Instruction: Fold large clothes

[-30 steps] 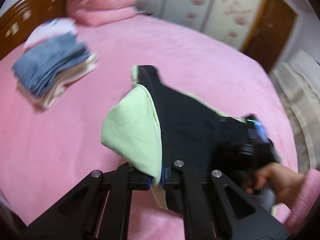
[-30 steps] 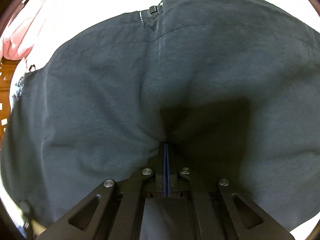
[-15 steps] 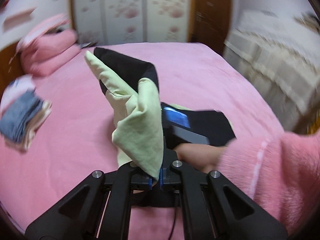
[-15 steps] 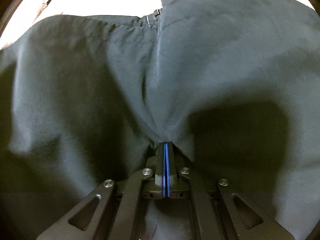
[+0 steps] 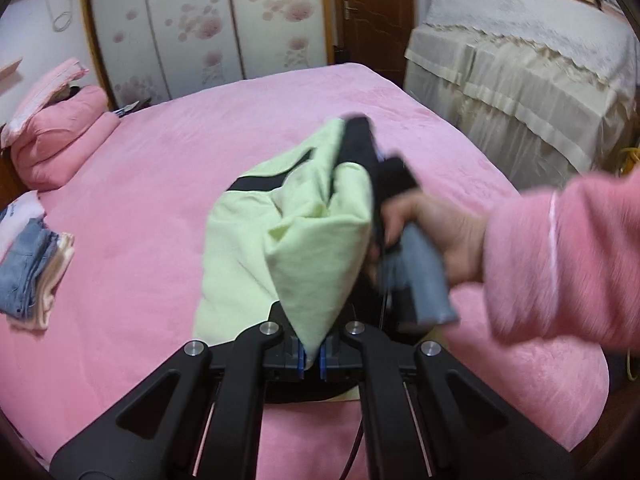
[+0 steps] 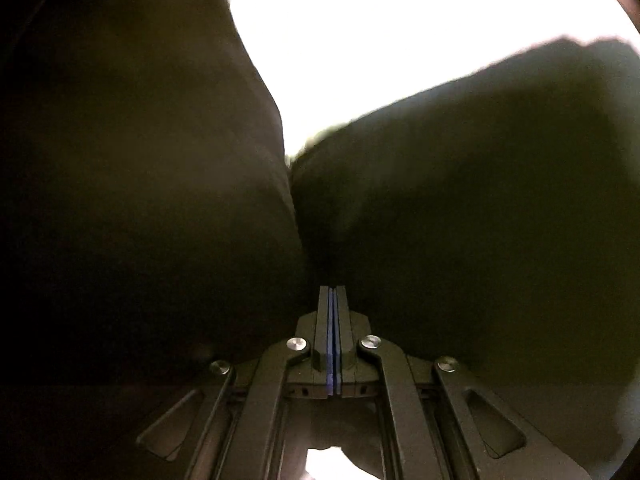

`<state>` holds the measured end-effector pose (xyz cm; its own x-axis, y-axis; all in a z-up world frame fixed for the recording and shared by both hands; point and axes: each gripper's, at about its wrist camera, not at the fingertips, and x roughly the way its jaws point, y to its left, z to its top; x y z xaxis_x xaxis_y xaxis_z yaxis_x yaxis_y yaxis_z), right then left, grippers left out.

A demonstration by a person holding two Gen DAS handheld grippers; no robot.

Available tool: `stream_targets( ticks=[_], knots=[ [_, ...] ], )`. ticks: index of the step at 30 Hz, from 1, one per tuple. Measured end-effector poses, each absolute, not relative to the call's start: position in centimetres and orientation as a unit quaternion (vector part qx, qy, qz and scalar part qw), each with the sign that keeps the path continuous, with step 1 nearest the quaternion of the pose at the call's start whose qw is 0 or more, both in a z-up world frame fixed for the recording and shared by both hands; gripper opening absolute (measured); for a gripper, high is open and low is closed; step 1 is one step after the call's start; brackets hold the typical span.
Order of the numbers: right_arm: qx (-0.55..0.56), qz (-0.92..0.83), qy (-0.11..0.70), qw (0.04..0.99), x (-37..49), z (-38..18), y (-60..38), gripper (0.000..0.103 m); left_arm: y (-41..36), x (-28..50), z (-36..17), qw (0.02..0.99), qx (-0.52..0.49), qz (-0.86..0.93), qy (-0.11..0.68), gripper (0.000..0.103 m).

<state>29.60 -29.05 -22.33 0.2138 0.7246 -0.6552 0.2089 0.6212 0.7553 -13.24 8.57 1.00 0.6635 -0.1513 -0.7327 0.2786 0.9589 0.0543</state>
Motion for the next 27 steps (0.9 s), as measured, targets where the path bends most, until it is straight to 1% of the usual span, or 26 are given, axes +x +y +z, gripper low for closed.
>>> stream_targets(
  ticks=[5,9,11,12,14,15,17,18,19,20,21,22,24,25,27],
  knots=[
    [0.422,0.142,0.534,0.719,30.1,-17.5,-37.8,0.001,3.8,-13.7,-2.3,0.888,0.104,-0.138,0.427,0.003],
    [0.41,0.128,0.54,0.724,28.9,-15.8,-42.1,0.001,0.6,-14.1,-4.7,0.866,0.131,-0.167,0.453,0.004],
    [0.408,0.118,0.54,0.726,28.0,-15.5,-43.3,0.001,-0.9,-14.1,-5.9,0.843,0.148,-0.189,0.481,0.008],
    [0.408,0.113,0.541,0.726,27.4,-15.3,-44.0,0.001,-1.2,-14.1,-6.3,0.831,0.146,-0.199,0.498,0.009],
    [0.401,0.11,0.545,0.728,25.3,-14.6,-44.6,0.003,-1.2,-13.8,-6.6,0.814,0.108,-0.205,0.533,0.011],
    [0.396,0.108,0.546,0.73,24.4,-14.2,-45.1,0.007,-0.9,-13.8,-6.5,0.804,0.081,-0.208,0.55,0.013],
    [0.401,0.111,0.54,0.732,23.2,-13.9,-45.6,0.018,-0.3,-13.8,-6.3,0.785,0.048,-0.221,0.576,0.023],
    [0.405,0.116,0.537,0.731,22.3,-13.5,-45.8,0.031,0.0,-13.7,-6.2,0.776,0.035,-0.224,0.589,0.024],
    [0.404,0.119,0.532,0.734,19.3,-13.7,-44.1,0.041,0.4,-13.9,-6.0,0.77,0.025,-0.221,0.599,0.025],
    [0.395,0.117,0.528,0.743,15.9,-13.5,-42.6,0.043,0.9,-14.0,-5.7,0.767,0.02,-0.211,0.606,0.025],
    [0.377,0.11,0.524,0.755,14.8,-12.7,-42.3,0.045,1.4,-14.1,-5.4,0.766,0.013,-0.197,0.612,0.025],
    [0.366,0.109,0.522,0.763,13.2,-12.7,-41.3,0.046,1.9,-14.0,-5.2,0.764,0.007,-0.188,0.617,0.028],
    [0.344,0.127,0.522,0.77,11.5,-11.9,-39.8,0.046,3.6,-13.7,-4.9,0.761,-0.013,-0.17,0.626,0.037],
    [0.339,0.135,0.525,0.769,9.8,-12.4,-39.4,0.046,4.4,-13.5,-4.8,0.761,-0.027,-0.159,0.629,0.042],
    [0.307,0.143,0.548,0.764,9.0,-13.0,-37.6,0.046,6.9,-13.2,-4.8,0.763,-0.043,-0.13,0.632,0.044]
  ],
)
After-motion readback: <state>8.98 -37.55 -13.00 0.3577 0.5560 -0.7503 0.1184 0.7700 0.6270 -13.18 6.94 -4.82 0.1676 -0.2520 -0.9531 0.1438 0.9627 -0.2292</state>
